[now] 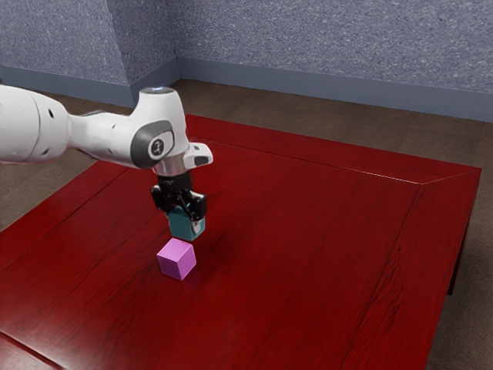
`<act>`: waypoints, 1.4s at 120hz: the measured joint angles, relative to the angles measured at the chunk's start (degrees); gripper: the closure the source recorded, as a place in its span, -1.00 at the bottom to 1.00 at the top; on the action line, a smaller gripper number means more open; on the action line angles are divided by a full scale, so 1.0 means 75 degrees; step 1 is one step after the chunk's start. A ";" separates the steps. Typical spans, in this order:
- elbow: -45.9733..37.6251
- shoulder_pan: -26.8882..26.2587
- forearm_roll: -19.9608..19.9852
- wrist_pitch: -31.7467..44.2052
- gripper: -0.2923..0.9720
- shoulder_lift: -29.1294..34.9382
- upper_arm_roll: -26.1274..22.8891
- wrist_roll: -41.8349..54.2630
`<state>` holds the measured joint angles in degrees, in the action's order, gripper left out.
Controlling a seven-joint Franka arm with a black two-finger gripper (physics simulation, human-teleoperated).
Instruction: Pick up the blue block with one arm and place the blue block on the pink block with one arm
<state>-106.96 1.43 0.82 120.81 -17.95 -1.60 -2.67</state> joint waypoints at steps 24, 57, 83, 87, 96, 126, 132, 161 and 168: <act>-0.0483 0.0026 -0.0470 0.0621 -0.06 0.0197 0.0078 -0.0103; -0.0491 -0.0034 -0.0722 0.1308 -0.06 0.0155 0.0079 -0.0346; -0.1338 -0.0090 -0.0435 0.1714 -0.05 0.0743 0.0068 -0.0608; -0.1472 -0.0093 -0.0418 0.1758 -0.05 0.0866 0.0058 -0.0653; -0.1932 -0.0100 -0.0403 0.1921 -0.05 0.1147 0.0043 -0.0755; -0.2586 -0.0087 -0.0457 0.2400 -0.04 0.1528 -0.0054 -0.1027; -0.2720 -0.0057 -0.0470 0.2445 -0.04 0.1651 -0.0096 -0.1067; -0.3230 0.0425 -0.0663 0.2562 -0.04 0.2068 -0.0498 -0.1176; -0.3356 0.1402 -0.0683 0.2580 -0.05 0.2177 -0.1413 -0.1188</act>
<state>-132.13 11.94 -4.30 140.16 -1.62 -12.20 -11.58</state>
